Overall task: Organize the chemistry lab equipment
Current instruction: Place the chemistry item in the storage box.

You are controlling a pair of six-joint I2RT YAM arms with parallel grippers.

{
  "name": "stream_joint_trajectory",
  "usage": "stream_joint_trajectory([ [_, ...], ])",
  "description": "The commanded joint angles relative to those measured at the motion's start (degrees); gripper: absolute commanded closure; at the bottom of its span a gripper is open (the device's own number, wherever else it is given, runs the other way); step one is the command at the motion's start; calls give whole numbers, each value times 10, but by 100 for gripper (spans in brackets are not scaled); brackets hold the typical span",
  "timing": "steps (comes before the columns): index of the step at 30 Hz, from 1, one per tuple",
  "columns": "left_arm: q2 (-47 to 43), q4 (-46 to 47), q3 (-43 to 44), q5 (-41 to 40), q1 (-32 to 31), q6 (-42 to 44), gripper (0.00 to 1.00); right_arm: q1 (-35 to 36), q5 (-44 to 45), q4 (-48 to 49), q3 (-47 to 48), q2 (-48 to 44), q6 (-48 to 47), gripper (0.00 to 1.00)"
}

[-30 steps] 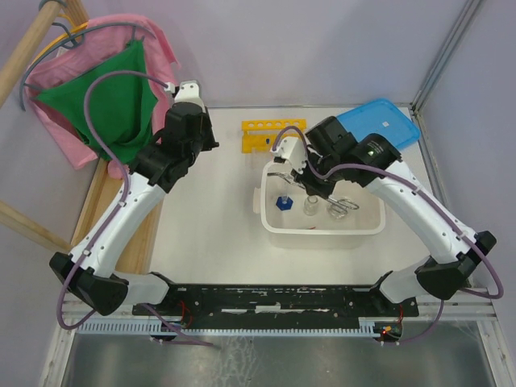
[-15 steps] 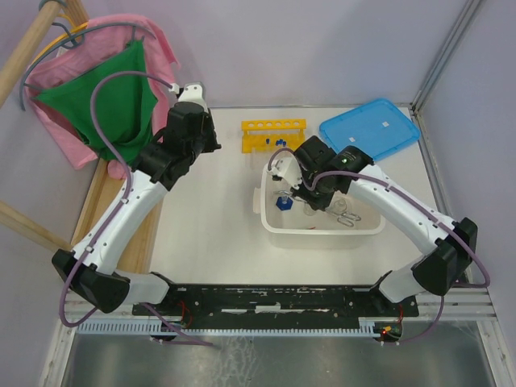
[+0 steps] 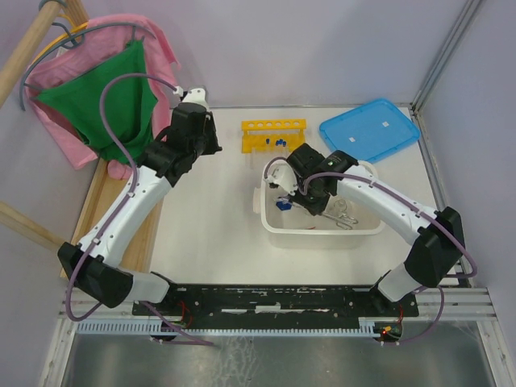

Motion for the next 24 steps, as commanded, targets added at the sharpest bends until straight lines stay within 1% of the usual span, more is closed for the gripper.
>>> stream_joint_trajectory([
  [1, 9, 28, -8, 25, 11, 12, 94, 6, 14, 23, -26, -15, -7, 99],
  [7, 18, 40, -15, 42, 23, 10, 94, 22, 27, 46, -60, -11, -16, 99],
  [14, 19, 52, -30, 61, 39, 8, 94, 23, 33, 64, -78, 2, -19, 99],
  [24, 21, 62, -41, 93, 65, 8, 96, 23, 22, 69, -71, 44, -12, 99],
])
